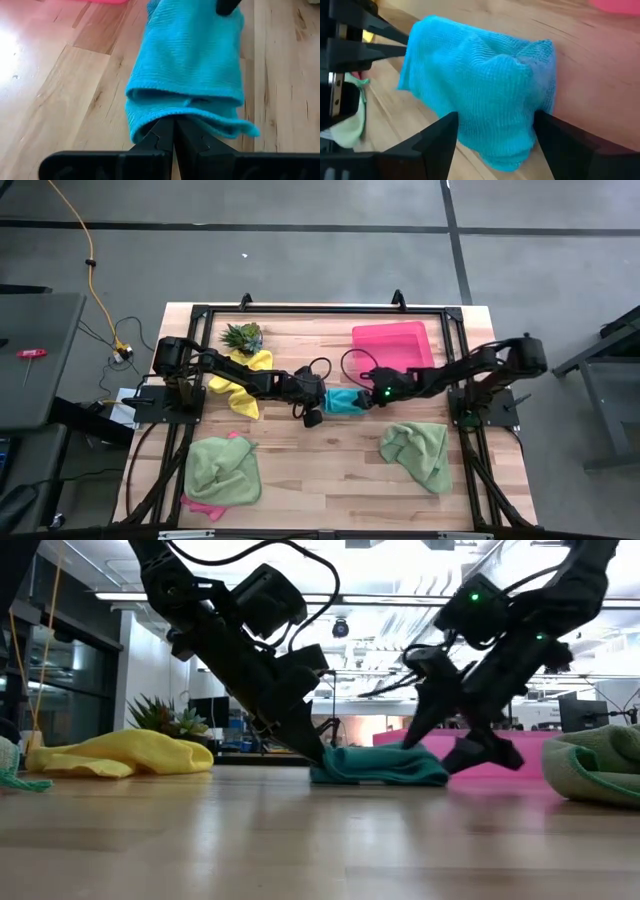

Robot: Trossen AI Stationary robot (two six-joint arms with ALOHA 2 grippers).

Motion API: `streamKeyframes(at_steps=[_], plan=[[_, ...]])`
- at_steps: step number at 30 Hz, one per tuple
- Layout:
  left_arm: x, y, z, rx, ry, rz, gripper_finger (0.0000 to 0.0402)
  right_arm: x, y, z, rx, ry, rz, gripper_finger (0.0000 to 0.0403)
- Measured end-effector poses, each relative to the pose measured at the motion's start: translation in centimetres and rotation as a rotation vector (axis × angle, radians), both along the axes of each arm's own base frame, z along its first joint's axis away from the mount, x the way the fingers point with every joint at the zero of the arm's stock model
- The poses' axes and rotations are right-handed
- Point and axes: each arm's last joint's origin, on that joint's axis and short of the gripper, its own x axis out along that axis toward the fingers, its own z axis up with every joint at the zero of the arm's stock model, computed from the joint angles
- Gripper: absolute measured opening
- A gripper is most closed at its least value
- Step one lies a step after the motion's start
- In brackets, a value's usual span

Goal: Fold microfiber towels
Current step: Fold the blue microfiber cloth

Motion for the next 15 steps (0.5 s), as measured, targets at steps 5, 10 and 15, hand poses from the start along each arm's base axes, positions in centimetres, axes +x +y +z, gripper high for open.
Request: streamKeyframes(at_steps=[5, 10, 15], plan=[[0.0, 0.0, 0.0, -0.003, -0.001, 0.004, 0.0, 1.4, 0.3, -0.2, -0.003, -0.008, 0.013, 0.0256], [0.0, 0.0, 0.0, -0.002, -0.001, 0.004, 0.0, 2.1, 0.5, -0.2, -0.01, 0.006, 0.027, 0.0249], [0.0, 0.0, 0.0, -0.002, 0.002, 0.002, 0.0, 1.2, 0.4, 0.8, -0.019, 0.046, 0.037, 0.0241]])
